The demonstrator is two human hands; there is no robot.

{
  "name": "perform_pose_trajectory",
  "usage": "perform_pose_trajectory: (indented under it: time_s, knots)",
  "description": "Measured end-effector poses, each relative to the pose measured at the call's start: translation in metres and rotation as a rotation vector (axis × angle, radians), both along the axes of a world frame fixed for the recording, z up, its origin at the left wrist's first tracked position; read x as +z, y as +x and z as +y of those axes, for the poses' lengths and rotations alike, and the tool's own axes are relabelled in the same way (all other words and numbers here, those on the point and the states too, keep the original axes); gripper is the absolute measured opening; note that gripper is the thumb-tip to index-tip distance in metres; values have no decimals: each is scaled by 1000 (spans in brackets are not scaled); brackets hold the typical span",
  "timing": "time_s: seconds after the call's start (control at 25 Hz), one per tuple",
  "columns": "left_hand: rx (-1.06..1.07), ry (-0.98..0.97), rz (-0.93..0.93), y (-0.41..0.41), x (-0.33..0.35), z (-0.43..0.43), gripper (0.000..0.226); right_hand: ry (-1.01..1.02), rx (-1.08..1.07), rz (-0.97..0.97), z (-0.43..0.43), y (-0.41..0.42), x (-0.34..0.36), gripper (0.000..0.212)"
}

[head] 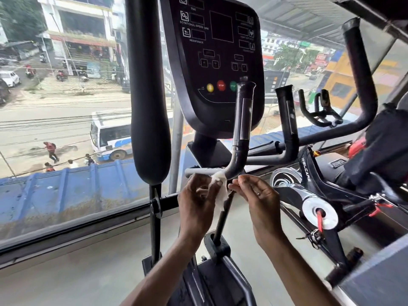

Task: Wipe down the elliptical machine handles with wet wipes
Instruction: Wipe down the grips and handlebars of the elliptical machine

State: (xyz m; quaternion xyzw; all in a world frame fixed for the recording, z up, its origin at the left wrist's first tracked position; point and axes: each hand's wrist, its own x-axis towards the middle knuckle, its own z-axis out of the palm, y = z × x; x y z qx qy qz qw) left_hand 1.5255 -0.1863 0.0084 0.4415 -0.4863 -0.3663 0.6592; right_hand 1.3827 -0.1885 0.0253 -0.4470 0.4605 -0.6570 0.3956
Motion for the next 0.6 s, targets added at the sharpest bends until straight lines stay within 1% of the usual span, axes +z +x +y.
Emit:
perform_pose_trajectory:
  time_s: [0.04, 0.16, 0.28, 0.32, 0.48, 0.6]
  knots:
    - [70, -5, -3, -1, 3, -3, 16, 4, -31, -17, -2, -2, 0, 7]
    - [237, -20, -117, -9, 9, -18, 16, 17, -92, -25, -9, -5, 2, 16]
    - [359, -47, -229, -19, 12, -36, 3, 28, -100, 8, -15, -4, 0, 27]
    - [395, -62, -274, -24, 13, -40, 2, 23, -100, 38, -18, -5, -1, 30]
    - [411, -150, -369, -50, 5, -31, 25, -26, -28, 155, -28, -6, -3, 33]
    - [437, -249, -478, -54, -8, -29, 31, -71, 38, 185, -32, -3, -5, 30]
